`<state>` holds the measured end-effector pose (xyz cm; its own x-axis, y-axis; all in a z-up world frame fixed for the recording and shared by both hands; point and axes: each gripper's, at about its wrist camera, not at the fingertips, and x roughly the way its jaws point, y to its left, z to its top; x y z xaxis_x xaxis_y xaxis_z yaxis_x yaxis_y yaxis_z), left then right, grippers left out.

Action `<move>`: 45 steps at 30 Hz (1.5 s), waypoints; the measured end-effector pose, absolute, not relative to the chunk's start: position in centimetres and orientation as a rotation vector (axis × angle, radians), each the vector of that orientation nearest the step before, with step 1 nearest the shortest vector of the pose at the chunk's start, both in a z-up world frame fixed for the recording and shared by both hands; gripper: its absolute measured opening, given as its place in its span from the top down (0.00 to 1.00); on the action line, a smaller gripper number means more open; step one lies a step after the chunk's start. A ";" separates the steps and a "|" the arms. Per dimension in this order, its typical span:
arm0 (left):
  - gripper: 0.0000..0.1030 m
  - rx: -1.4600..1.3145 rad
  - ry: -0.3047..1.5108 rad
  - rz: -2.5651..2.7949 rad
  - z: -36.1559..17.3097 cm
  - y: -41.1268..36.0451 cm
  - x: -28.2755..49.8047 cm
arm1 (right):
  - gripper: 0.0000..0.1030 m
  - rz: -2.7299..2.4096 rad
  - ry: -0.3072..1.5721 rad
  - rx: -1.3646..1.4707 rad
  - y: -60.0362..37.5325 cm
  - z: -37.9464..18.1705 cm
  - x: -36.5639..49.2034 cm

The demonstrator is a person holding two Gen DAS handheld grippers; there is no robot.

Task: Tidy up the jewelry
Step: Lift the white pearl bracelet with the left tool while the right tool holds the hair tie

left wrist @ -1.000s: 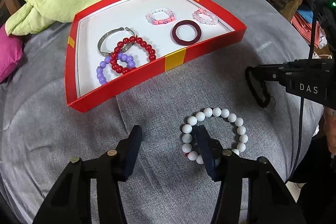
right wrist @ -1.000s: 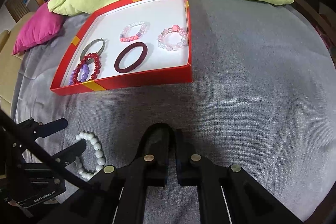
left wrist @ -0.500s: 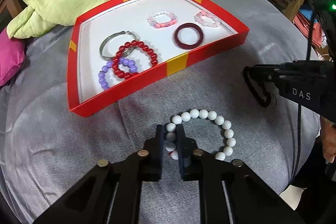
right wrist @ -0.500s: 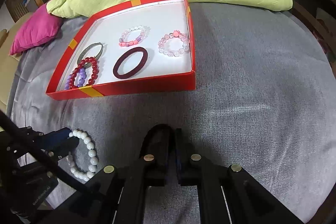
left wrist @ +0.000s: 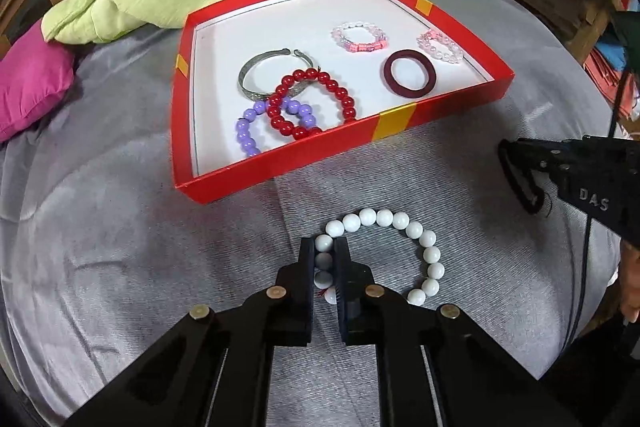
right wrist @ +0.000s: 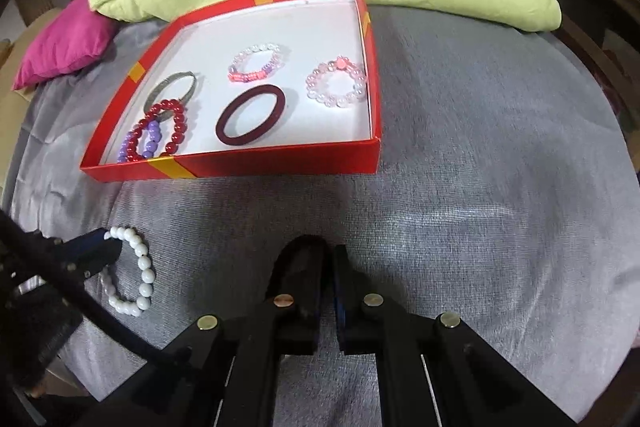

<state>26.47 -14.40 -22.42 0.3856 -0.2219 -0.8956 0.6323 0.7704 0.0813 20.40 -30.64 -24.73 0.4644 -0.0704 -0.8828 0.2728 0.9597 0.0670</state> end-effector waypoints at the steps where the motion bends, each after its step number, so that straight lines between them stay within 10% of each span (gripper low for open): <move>1: 0.90 0.457 1.040 -0.563 -22.4 -14.4 26.4 | 0.93 -0.207 1.058 0.225 -30.8 -24.8 20.1; 45: 0.90 0.186 0.994 -0.569 -19.3 -7.7 28.1 | 0.94 -0.108 0.920 0.477 -32.9 -19.7 18.1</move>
<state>28.14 -7.73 -19.34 0.4141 -0.3673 -0.8329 0.5321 0.8400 -0.1059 18.12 -32.91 -19.71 0.6087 0.1107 -0.7856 0.2894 0.8910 0.3498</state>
